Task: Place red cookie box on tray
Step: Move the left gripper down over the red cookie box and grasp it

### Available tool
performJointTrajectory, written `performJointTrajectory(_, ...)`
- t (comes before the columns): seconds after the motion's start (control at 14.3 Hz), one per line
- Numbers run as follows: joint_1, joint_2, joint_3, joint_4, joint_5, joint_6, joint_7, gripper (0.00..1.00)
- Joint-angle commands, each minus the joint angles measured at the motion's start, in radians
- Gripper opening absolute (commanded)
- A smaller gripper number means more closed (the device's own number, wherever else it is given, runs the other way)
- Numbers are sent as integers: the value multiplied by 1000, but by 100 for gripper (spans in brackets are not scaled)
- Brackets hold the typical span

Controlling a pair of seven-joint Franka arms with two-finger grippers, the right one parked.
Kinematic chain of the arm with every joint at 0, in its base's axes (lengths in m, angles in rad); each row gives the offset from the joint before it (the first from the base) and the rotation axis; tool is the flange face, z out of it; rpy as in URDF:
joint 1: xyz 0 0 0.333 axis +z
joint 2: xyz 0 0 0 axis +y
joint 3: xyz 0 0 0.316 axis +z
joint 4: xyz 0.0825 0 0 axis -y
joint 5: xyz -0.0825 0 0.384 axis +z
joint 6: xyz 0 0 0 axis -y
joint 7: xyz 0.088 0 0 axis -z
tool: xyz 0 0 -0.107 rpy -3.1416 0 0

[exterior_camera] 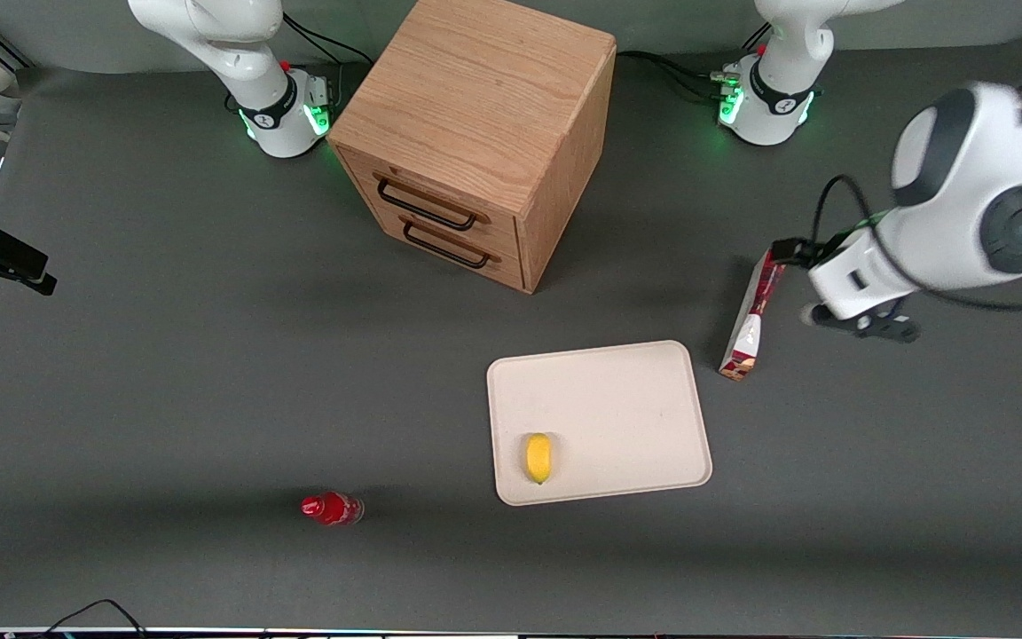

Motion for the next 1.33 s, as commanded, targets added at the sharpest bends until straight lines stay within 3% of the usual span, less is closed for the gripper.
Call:
performJointTrajectory(0.0, 1, -4, -17, -161, -11, 178, 6, 100)
performJointTrajectory(0.56, 13, 80, -10, -370, 78, 531, 104, 100)
performJointTrajectory(0.84, 14, 108, -7, -430, 120, 620, 106, 100)
performJointTrajectory(0.91, 14, 117, -4, -444, 124, 654, 104, 92)
performJointTrajectory(0.98, 14, 123, 4, -454, 124, 680, 104, 68)
performJointTrajectory(1.12, 16, 128, 10, -456, 123, 677, 104, 6)
performJointTrajectory(1.26, 28, 128, 12, -455, 123, 677, 104, 0)
